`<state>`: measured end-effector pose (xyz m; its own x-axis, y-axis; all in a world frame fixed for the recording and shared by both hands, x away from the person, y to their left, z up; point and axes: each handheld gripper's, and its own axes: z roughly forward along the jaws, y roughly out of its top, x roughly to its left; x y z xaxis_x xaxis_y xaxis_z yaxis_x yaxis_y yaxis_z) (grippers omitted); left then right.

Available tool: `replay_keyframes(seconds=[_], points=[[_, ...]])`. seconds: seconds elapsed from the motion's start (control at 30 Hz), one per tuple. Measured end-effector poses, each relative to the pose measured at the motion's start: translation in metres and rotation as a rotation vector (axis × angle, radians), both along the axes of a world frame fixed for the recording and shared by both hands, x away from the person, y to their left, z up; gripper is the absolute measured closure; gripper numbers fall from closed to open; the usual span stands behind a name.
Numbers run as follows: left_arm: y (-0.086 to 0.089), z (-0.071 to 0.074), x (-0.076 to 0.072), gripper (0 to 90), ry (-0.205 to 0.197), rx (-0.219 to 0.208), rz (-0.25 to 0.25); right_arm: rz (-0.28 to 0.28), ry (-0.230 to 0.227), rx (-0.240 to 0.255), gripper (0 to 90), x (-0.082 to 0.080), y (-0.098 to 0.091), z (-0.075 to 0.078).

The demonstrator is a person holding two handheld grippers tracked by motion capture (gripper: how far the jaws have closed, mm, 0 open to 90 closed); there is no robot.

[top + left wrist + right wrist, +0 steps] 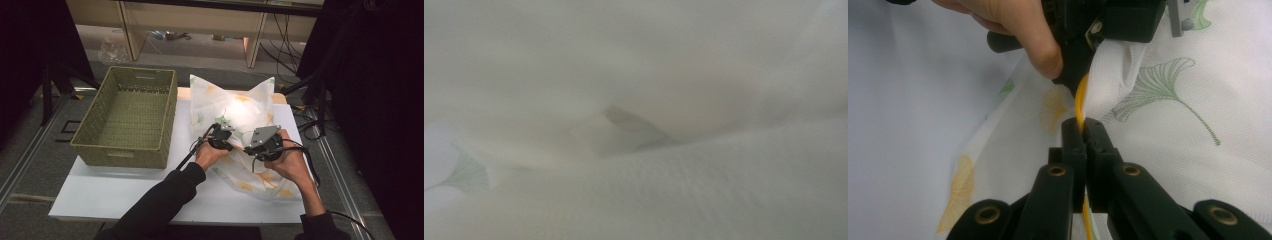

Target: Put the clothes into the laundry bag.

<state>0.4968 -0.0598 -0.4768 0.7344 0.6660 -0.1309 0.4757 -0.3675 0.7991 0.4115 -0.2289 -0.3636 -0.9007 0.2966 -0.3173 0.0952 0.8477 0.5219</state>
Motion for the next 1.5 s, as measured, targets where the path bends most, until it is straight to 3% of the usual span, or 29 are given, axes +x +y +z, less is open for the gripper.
replay_keyframes(seconds=[0.07,0.13,0.17,0.2,0.23,0.27,0.3,0.4,0.47,0.63,0.7,0.73,0.77,0.8,0.87,0.9,0.93,1.03,1.07,1.17,1.2,1.3,1.37,1.43,1.5], points=[[0.003,-0.001,-0.001,73.6,0.026,0.009,-0.014,-0.002,0.006,0.007,89.9,0.000,-0.001,-0.001],[0.009,0.001,-0.006,65.2,0.026,0.029,-0.029,-0.005,0.003,0.007,89.9,0.001,-0.001,-0.002],[0.016,0.005,-0.007,60.8,0.031,0.070,-0.076,-0.007,0.003,0.009,89.9,0.002,-0.001,-0.002],[0.020,0.007,-0.010,55.9,0.043,0.062,-0.089,-0.025,0.005,0.012,89.9,0.001,-0.001,-0.002],[0.026,0.009,-0.013,52.0,0.049,0.072,-0.093,-0.008,-0.005,0.013,89.9,0.002,-0.001,-0.002],[0.029,0.010,-0.017,48.7,0.051,0.046,-0.054,-0.018,-0.001,0.015,89.9,0.001,-0.001,-0.002],[0.035,0.013,-0.020,47.8,0.045,0.054,-0.069,-0.027,0.007,0.017,89.9,0.000,-0.001,-0.001],[0.049,0.017,-0.028,47.6,0.067,0.050,-0.050,-0.024,0.005,0.017,89.8,0.001,-0.001,-0.001],[0.057,0.018,-0.035,47.6,0.065,0.083,-0.068,-0.001,-0.004,0.016,89.8,0.001,-0.001,-0.001],[0.065,0.005,-0.037,49.5,0.102,0.158,-0.058,-0.002,-0.004,0.019,89.8,0.001,-0.002,0.000],[0.064,-0.001,-0.033,50.7,0.112,0.148,-0.052,-0.004,-0.004,0.016,89.8,0.001,-0.001,0.000],[0.063,-0.003,-0.032,57.1,0.108,0.147,-0.060,-0.004,-0.003,0.017,89.8,0.001,-0.001,0.000],[0.065,-0.003,-0.031,62.4,0.103,0.183,-0.087,-0.004,-0.005,0.018,89.8,0.001,-0.002,0.000],[0.064,-0.006,-0.030,69.9,0.114,0.150,-0.064,-0.007,-0.005,0.018,89.8,0.001,-0.002,0.000],[0.071,-0.004,-0.028,84.5,0.139,0.154,-0.082,-0.008,0.003,0.026,89.8,0.001,-0.002,0.000],[0.071,-0.005,-0.029,85.5,0.126,0.119,-0.050,-0.006,0.004,0.026,89.8,0.001,-0.002,0.000],[0.075,-0.002,-0.031,85.9,0.119,0.133,-0.056,-0.006,0.003,0.026,89.8,0.001,-0.002,0.001],[0.084,0.002,-0.042,86.6,0.118,0.088,-0.074,-0.005,-0.007,0.015,89.8,0.002,-0.002,0.000],[0.087,0.004,-0.048,86.7,0.136,0.054,-0.072,-0.003,-0.006,0.016,89.8,0.002,-0.002,0.000],[0.098,0.009,-0.066,86.8,0.119,0.051,-0.099,-0.004,-0.006,0.016,89.8,0.002,-0.002,0.000],[0.103,0.010,-0.075,86.8,0.123,0.022,-0.098,-0.007,-0.006,0.016,89.8,0.002,-0.002,0.000],[0.116,0.013,-0.093,86.8,0.114,0.002,-0.103,-0.010,0.004,0.020,89.8,0.001,-0.001,-0.001],[0.124,0.013,-0.102,86.7,0.118,-0.011,-0.109,-0.011,0.006,0.019,89.8,0.001,-0.001,-0.001],[0.133,0.012,-0.111,86.8,0.152,-0.059,-0.122,-0.009,0.003,0.011,89.8,0.002,-0.001,-0.001],[0.141,0.009,-0.120,86.7,0.158,-0.056,-0.120,-0.011,0.006,0.010,89.8,0.002,-0.001,-0.002]])
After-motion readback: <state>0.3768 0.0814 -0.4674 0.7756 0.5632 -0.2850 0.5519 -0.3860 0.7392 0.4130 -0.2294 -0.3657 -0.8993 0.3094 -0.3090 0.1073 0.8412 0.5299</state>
